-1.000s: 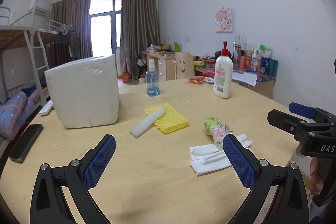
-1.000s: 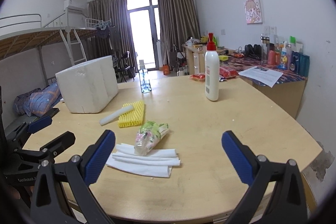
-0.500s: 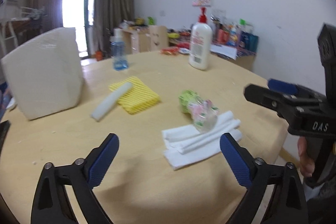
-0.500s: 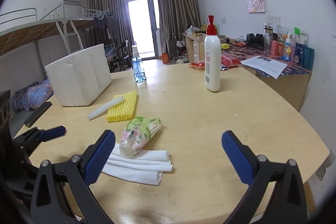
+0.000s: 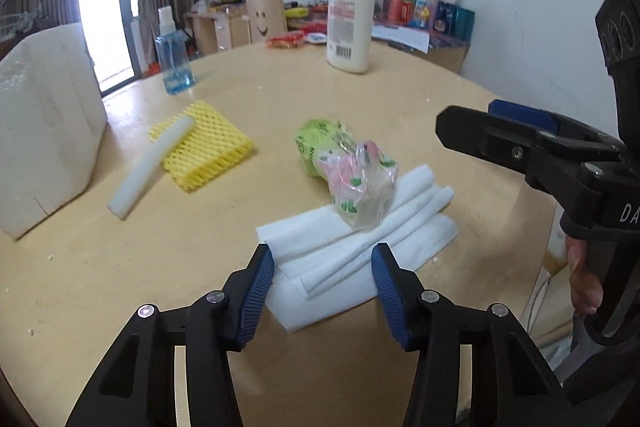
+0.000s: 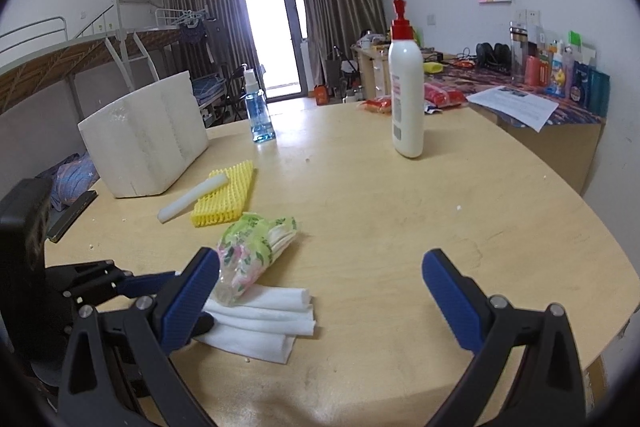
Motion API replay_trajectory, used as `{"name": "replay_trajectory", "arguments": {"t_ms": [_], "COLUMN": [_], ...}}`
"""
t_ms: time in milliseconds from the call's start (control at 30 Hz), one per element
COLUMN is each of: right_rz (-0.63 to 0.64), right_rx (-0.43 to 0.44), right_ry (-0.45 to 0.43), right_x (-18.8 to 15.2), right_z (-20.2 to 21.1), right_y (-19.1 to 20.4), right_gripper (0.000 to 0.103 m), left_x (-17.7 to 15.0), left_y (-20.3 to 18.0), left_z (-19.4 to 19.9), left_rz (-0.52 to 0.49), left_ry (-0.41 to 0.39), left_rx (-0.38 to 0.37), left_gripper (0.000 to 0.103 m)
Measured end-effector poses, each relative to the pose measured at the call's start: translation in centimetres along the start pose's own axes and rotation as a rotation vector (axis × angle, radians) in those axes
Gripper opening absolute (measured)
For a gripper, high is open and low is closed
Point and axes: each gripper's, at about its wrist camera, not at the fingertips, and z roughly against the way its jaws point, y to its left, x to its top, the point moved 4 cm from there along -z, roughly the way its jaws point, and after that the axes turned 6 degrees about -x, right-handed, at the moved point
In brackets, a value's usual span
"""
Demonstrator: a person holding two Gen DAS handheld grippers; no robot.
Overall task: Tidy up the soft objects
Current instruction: 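Grasp the white cloth with the left gripper while the right grasps the plastic bag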
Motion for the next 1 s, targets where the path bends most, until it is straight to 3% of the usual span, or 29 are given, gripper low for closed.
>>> {"name": "replay_trajectory", "arguments": {"t_ms": [133, 500, 800, 867, 933, 1000], "right_rz": [0.011, 0.134, 0.119, 0.123, 0.135, 0.143], "right_rx": [0.009, 0.062, 0.099, 0.096, 0.101, 0.101], "right_ry": [0.020, 0.074, 0.139, 0.161, 0.187, 0.210], "right_x": [0.1, 0.4, 0.4, 0.3, 0.1, -0.3], "right_z": [-0.6, -2.1, -3.9, -4.3, -4.7, -5.0], "right_y": [0.3, 4.1, 4.5, 4.4, 4.7, 4.8], "right_gripper": [0.102, 0.102, 0.102, 0.094, 0.078, 0.072], "left_x": [0.0, -0.2, -0.2, -0.2, -0.2, -0.2], "left_y": [-0.1, 0.2, 0.4, 0.3, 0.3, 0.4], "left_z": [-0.2, 0.0, 0.0, 0.0, 0.0, 0.0], "left_rz": [-0.017, -0.011, 0.006, 0.009, 0.008, 0.009], "left_ry": [0.007, -0.012, -0.014, -0.014, -0.015, -0.015], "left_rx": [0.010, 0.025, -0.001, -0.003, -0.002, -0.004], "left_gripper": [0.051, 0.017, 0.014, 0.014, 0.014, 0.014]}}
